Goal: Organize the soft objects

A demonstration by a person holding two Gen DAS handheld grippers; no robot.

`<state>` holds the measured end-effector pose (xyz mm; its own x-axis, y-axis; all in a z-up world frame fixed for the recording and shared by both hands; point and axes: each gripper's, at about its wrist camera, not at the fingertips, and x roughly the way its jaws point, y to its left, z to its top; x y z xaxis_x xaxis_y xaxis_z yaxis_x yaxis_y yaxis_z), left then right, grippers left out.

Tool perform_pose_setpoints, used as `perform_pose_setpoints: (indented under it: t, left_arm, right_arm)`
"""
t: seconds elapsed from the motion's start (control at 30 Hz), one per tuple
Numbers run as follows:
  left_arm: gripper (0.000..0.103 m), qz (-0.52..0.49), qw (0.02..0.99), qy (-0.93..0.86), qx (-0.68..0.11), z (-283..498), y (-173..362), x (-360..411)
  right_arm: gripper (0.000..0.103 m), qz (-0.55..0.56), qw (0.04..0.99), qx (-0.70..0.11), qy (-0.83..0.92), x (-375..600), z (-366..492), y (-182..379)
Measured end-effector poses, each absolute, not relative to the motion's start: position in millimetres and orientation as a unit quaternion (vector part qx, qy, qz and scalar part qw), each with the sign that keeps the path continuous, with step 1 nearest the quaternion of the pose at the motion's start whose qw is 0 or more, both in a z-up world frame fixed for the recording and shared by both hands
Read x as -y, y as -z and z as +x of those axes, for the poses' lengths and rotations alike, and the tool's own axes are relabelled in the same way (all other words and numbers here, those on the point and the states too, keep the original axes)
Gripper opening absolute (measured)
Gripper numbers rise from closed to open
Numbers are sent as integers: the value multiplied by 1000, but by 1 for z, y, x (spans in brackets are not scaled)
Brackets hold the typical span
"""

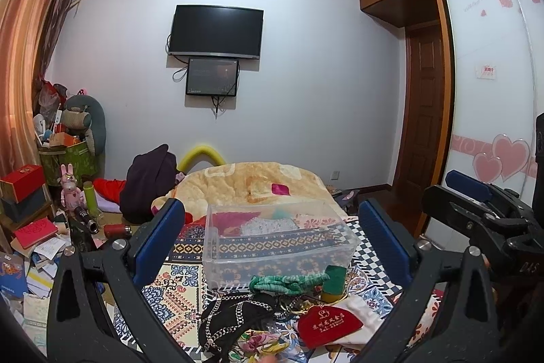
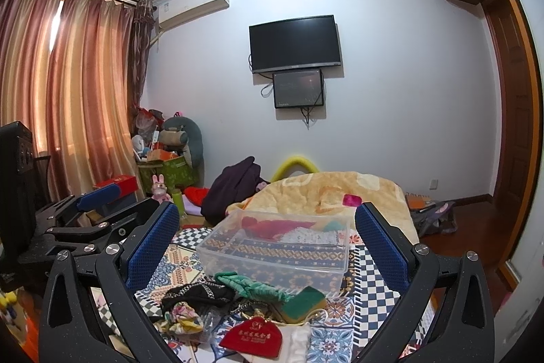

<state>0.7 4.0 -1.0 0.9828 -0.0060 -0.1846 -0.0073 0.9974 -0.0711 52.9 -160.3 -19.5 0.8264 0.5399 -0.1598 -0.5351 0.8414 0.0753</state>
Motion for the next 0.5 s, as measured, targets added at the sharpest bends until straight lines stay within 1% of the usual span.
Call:
perform_pose_setpoints:
  t: [0.2, 0.5]
  left_arm:
    - [103, -44, 989, 7, -139, 21, 24, -12]
    - [103, -78, 969, 6, -235, 59, 83, -32]
  right_arm:
    - [103, 10, 954, -125, -271, 161, 74, 41]
    - [103, -3, 943, -201, -266, 155, 105, 84]
